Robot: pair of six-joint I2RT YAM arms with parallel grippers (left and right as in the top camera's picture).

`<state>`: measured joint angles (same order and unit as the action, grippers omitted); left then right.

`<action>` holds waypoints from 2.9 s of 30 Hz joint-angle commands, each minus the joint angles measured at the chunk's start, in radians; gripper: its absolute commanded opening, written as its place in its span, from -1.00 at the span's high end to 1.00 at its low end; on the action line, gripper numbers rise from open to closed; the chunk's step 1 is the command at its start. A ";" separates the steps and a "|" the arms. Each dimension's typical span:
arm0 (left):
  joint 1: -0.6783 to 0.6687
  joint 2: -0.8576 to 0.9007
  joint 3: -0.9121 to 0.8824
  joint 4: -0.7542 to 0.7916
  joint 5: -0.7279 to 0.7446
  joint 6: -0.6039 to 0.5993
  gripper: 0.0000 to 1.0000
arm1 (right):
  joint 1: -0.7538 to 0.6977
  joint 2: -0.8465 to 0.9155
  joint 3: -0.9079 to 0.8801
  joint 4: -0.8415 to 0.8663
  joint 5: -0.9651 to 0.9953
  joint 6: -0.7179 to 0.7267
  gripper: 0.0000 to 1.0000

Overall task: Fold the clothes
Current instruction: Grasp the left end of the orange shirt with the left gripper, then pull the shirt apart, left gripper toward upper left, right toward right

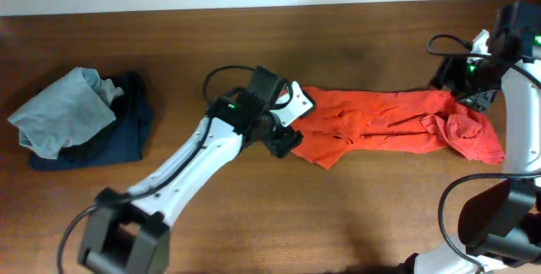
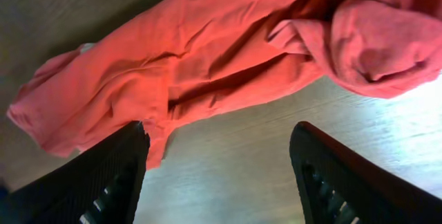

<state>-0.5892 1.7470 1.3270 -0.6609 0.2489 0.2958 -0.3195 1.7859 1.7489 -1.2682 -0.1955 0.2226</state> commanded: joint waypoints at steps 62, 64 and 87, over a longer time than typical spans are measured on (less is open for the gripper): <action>0.132 -0.007 0.521 -0.413 -0.344 -0.311 0.99 | 0.005 0.011 -0.091 0.060 0.023 -0.031 -0.51; 0.152 -0.014 0.521 -0.414 -0.344 -0.311 0.99 | 0.005 0.023 -0.118 0.072 0.023 -0.032 -0.53; 0.252 -0.031 0.521 -0.447 -0.360 -0.311 0.99 | 0.006 0.054 -0.438 0.391 -0.227 -0.060 0.74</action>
<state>-0.3405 1.7428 1.8473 -1.1110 -0.0872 -0.0017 -0.3191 1.8378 1.3170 -0.8951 -0.3569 0.1570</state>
